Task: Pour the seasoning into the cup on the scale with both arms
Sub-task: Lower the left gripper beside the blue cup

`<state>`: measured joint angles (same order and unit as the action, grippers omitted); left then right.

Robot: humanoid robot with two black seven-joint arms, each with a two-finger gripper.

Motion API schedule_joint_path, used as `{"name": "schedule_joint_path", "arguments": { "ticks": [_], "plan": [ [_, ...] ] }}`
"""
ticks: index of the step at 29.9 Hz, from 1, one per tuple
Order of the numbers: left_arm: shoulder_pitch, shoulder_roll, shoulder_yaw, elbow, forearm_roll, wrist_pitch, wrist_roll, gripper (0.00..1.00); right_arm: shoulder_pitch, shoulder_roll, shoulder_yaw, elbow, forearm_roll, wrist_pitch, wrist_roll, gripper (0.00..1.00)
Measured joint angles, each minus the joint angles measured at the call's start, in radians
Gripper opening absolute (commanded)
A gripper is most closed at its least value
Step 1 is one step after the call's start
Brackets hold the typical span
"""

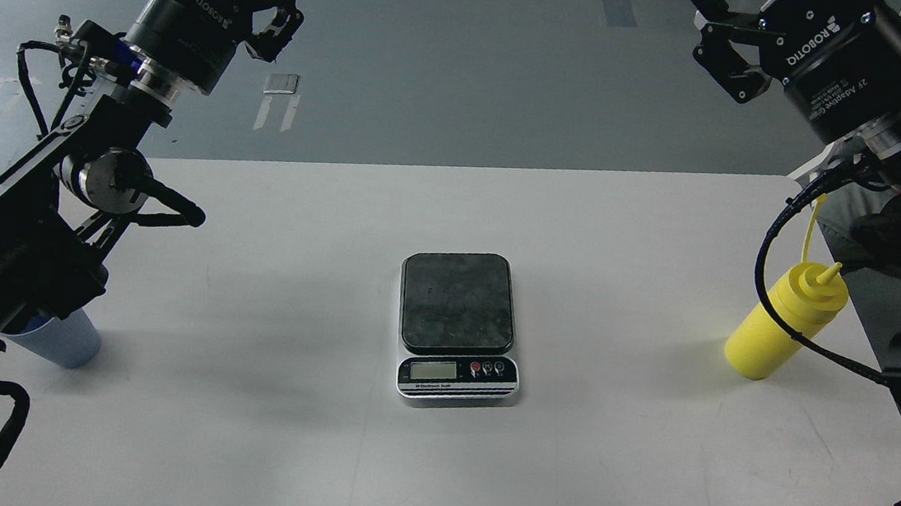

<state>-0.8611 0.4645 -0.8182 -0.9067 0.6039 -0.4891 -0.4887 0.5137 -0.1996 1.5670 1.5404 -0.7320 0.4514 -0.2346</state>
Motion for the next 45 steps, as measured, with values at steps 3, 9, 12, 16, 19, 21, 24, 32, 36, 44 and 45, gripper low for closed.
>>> {"name": "schedule_joint_path", "arguments": {
  "ticks": [3, 9, 12, 16, 19, 21, 24, 32, 36, 44, 45],
  "plan": [
    [-0.011, 0.053, -0.006, -0.050, 0.262, 0.000, 0.000, 0.98, -0.008, -0.008, 0.002, -0.003, -0.033, -0.004, -0.001, 1.00],
    [-0.017, 0.250, -0.012, -0.176, 0.453, 0.001, 0.000, 0.98, -0.039, -0.010, 0.002, -0.003, -0.045, -0.004, -0.001, 1.00],
    [0.021, 0.390, 0.001, -0.284, 0.474, 0.001, 0.000, 0.98, -0.040, -0.003, 0.003, -0.002, -0.046, -0.005, 0.001, 1.00],
    [0.092, 0.527, 0.008, -0.344, 0.581, 0.084, 0.000, 0.98, -0.041, 0.002, 0.011, 0.000, -0.046, -0.008, 0.004, 1.00],
    [0.183, 0.612, 0.032, -0.354, 0.724, 0.203, 0.000, 0.98, -0.046, 0.005, 0.016, 0.000, -0.045, -0.011, 0.005, 1.00],
    [0.239, 0.654, 0.044, -0.359, 0.784, 0.287, 0.000, 0.98, -0.049, 0.005, 0.017, -0.002, -0.044, -0.011, 0.005, 1.00],
    [0.329, 0.711, 0.060, -0.359, 0.818, 0.421, 0.000, 0.98, -0.058, 0.006, 0.019, -0.002, -0.044, -0.012, 0.005, 1.00],
    [0.423, 0.865, 0.166, -0.361, 0.825, 0.475, 0.000, 0.98, -0.086, 0.007, 0.025, 0.001, -0.043, -0.013, 0.006, 1.00],
    [0.426, 0.917, 0.259, -0.356, 0.822, 0.482, 0.000, 0.98, -0.089, 0.007, 0.025, 0.000, -0.043, -0.012, 0.006, 1.00],
    [0.428, 0.924, 0.371, -0.317, 0.815, 0.542, 0.000, 0.98, -0.098, 0.006, 0.028, -0.003, -0.044, -0.012, 0.006, 1.00],
    [0.429, 0.920, 0.381, -0.310, 0.813, 0.546, 0.000, 0.98, -0.098, 0.006, 0.028, -0.003, -0.044, -0.012, 0.006, 1.00]
  ]
}}
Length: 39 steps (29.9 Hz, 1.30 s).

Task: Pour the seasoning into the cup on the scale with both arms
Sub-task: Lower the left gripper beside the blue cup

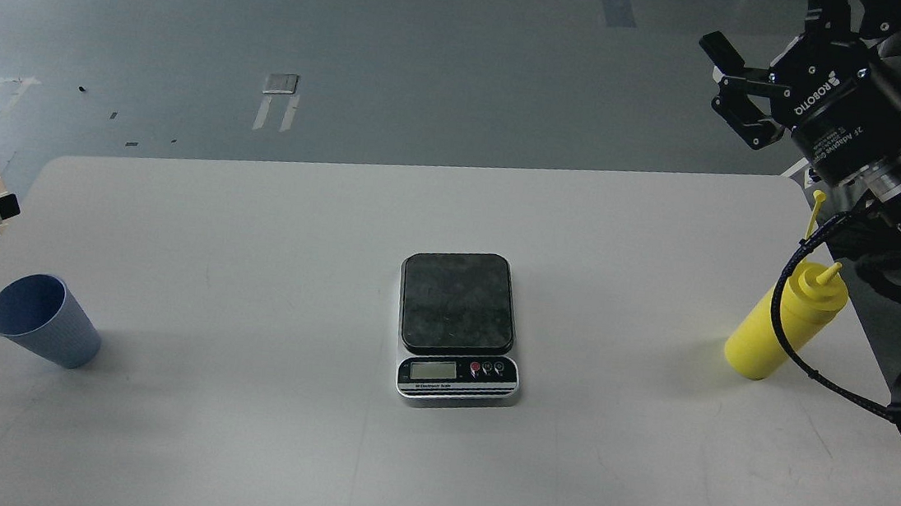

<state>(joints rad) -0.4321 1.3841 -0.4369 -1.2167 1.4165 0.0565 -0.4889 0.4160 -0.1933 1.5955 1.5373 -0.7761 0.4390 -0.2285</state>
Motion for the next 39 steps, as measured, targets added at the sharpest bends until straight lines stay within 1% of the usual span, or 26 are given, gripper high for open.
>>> {"name": "schedule_joint_path", "arguments": {
  "ticks": [8, 12, 18, 23, 25, 34, 39],
  "plan": [
    [0.030, -0.116, 0.051, 0.143, -0.013, 0.009, 0.000, 0.98, 0.000, 0.000, 0.002, -0.002, -0.001, 0.000, 0.000, 1.00],
    [0.031, -0.128, 0.054, 0.177, -0.012, 0.009, 0.000, 0.98, -0.001, 0.000, 0.002, -0.005, -0.002, 0.000, 0.000, 1.00],
    [0.032, -0.119, 0.055, 0.163, -0.007, 0.011, 0.000, 0.98, -0.009, -0.001, 0.002, -0.005, -0.002, 0.000, 0.000, 1.00],
    [0.042, -0.079, 0.055, 0.071, -0.032, 0.036, 0.000, 0.98, -0.012, -0.001, 0.002, -0.005, -0.003, 0.000, 0.000, 1.00],
    [0.050, -0.068, 0.055, 0.052, -0.047, 0.051, 0.000, 0.98, -0.013, 0.000, 0.002, -0.005, -0.003, 0.000, 0.000, 1.00],
    [0.099, -0.058, 0.088, 0.059, -0.058, 0.079, 0.000, 0.98, -0.017, 0.000, 0.002, -0.006, -0.005, 0.000, 0.000, 1.00],
    [0.124, -0.064, 0.107, 0.063, -0.060, 0.134, 0.000, 0.98, -0.017, 0.000, 0.001, -0.007, -0.005, 0.000, 0.000, 1.00]
  ]
}}
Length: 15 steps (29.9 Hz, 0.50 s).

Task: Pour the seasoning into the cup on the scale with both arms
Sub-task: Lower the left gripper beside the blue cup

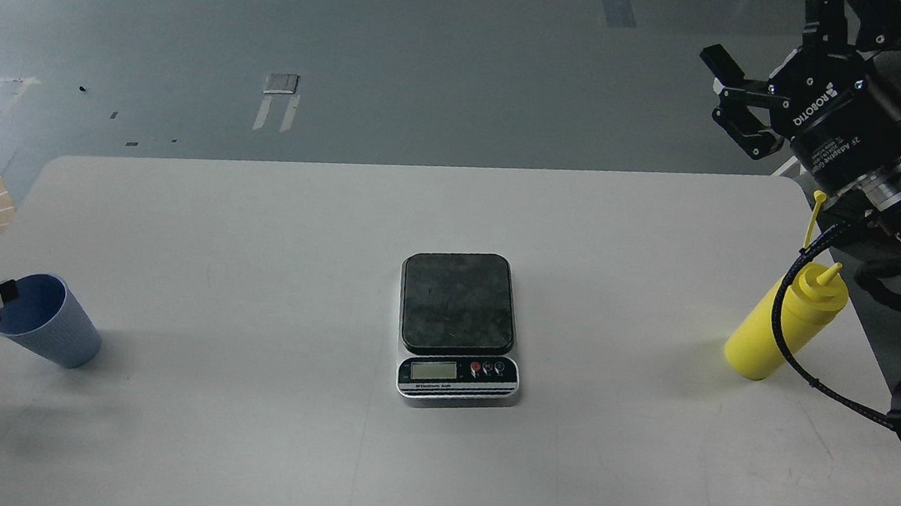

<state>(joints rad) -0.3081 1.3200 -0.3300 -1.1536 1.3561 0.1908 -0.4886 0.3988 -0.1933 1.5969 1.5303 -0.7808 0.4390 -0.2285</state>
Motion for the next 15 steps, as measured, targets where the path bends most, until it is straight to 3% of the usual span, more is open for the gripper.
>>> {"name": "schedule_joint_path", "arguments": {
  "ticks": [15],
  "plan": [
    [0.007, -0.054, 0.005, 0.012, 0.000, 0.015, 0.000, 0.98, -0.009, 0.000, 0.000, 0.002, 0.000, 0.000, 0.000, 1.00]
  ]
}}
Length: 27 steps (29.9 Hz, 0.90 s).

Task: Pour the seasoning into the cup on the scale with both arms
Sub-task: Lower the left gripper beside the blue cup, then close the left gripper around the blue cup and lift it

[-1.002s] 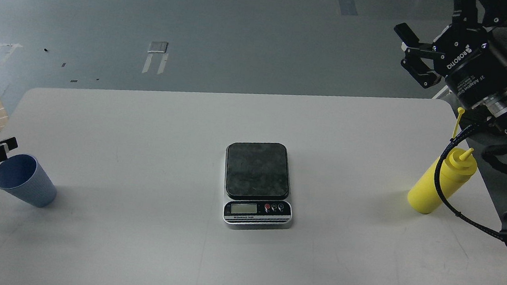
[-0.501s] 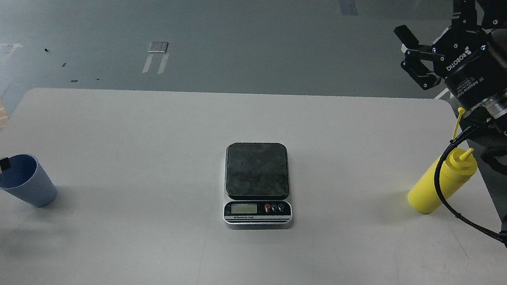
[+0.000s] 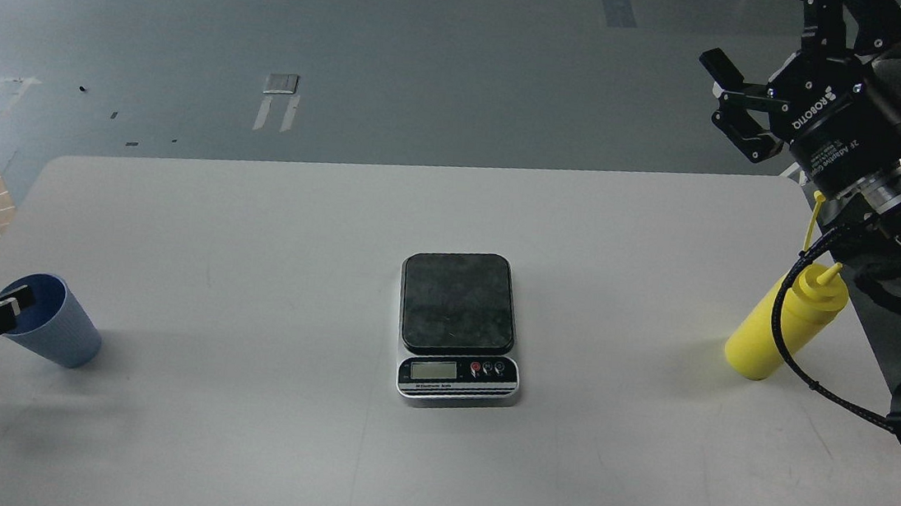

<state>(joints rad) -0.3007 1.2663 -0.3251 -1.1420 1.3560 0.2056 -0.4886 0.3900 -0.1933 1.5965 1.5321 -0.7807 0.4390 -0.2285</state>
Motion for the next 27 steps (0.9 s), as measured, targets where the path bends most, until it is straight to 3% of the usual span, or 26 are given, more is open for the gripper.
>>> {"name": "schedule_joint_path", "arguments": {
  "ticks": [18, 25, 27],
  "plan": [
    [-0.010, -0.113, -0.005, 0.166, 0.004, 0.002, 0.000, 0.95, -0.031, 0.000, 0.011, 0.006, 0.004, 0.004, 0.000, 1.00],
    [-0.016, -0.116, -0.010, 0.168, 0.002, 0.003, 0.000, 0.84, -0.033, 0.000, 0.010, 0.007, 0.004, 0.004, 0.000, 1.00],
    [-0.017, -0.116, -0.010, 0.167, 0.002, 0.003, 0.000, 0.74, -0.033, 0.000, 0.010, 0.006, 0.003, 0.004, 0.000, 1.00]
  ]
}}
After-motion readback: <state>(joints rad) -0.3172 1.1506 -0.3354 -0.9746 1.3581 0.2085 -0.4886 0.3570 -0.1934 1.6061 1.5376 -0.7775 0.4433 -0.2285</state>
